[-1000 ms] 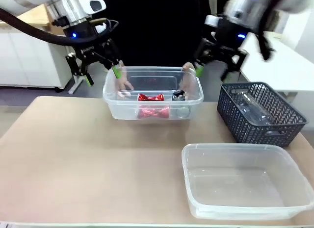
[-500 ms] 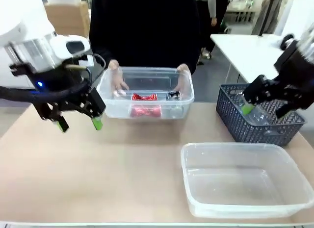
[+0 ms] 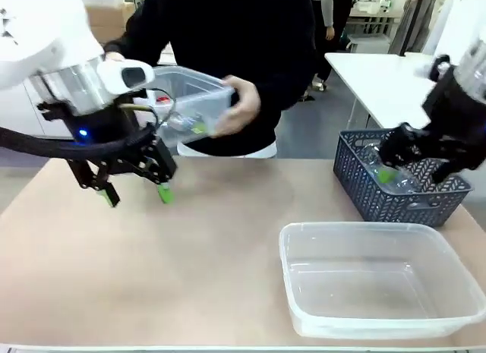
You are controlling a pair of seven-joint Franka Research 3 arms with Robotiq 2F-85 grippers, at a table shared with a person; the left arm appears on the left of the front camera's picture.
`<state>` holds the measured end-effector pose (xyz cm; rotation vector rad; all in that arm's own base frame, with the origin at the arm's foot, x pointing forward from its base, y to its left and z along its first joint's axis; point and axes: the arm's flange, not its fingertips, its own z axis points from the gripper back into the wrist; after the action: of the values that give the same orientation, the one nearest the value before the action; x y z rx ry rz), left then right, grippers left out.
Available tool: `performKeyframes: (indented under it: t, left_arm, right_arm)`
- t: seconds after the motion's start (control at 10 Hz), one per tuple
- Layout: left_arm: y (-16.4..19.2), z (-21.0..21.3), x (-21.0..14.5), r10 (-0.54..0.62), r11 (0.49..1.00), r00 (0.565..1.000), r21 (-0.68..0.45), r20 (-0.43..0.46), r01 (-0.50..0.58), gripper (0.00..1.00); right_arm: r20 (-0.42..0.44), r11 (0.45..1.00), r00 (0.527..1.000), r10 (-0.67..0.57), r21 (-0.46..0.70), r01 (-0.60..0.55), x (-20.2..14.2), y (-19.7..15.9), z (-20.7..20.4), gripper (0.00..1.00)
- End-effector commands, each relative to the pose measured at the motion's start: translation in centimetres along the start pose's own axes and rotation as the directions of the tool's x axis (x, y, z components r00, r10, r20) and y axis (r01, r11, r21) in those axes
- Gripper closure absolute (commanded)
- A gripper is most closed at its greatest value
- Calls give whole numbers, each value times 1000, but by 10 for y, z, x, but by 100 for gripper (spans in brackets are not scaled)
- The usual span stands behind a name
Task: Sort the waste into each basket.
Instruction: Pick up the Organizing box on the right side of the table and lift it.
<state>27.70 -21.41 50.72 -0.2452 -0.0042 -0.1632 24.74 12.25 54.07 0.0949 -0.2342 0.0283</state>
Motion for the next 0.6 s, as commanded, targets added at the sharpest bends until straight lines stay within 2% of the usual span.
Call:
performKeyframes:
  t: [0.0, 0.1, 0.2, 0.3, 0.4, 0.5]
  left_arm:
    - [-69, -53, 18, 112, 990, 994, -81, 0, -112, 0]
    - [-113, -78, 29, 90, 988, 992, -115, -89, -100, 0]
    - [-146, -95, 40, 60, 991, 990, -107, -131, -74, 0]
    - [-174, -113, 53, 82, 993, 988, -78, -129, -93, 0]
    - [-187, -122, 66, 172, 980, 980, -86, -99, -180, 0]
    - [-176, -106, 70, 210, 961, 973, -165, -99, -224, 0]
  right_arm:
    - [-2, 994, 1000, 9, -108, -9, -46, -73, -22, 0]
    - [-65, 991, 997, -48, -128, 39, -67, -112, -39, 0]
    - [-112, 992, 992, -56, -115, 43, -81, -133, -52, 0]
    - [-137, 994, 989, -57, -102, 43, -87, -149, -61, 0]
    - [-214, 998, 977, -17, -62, 4, -85, -156, -67, 0]
    - [-309, 997, 951, 29, -57, -49, -78, -155, -73, 0]
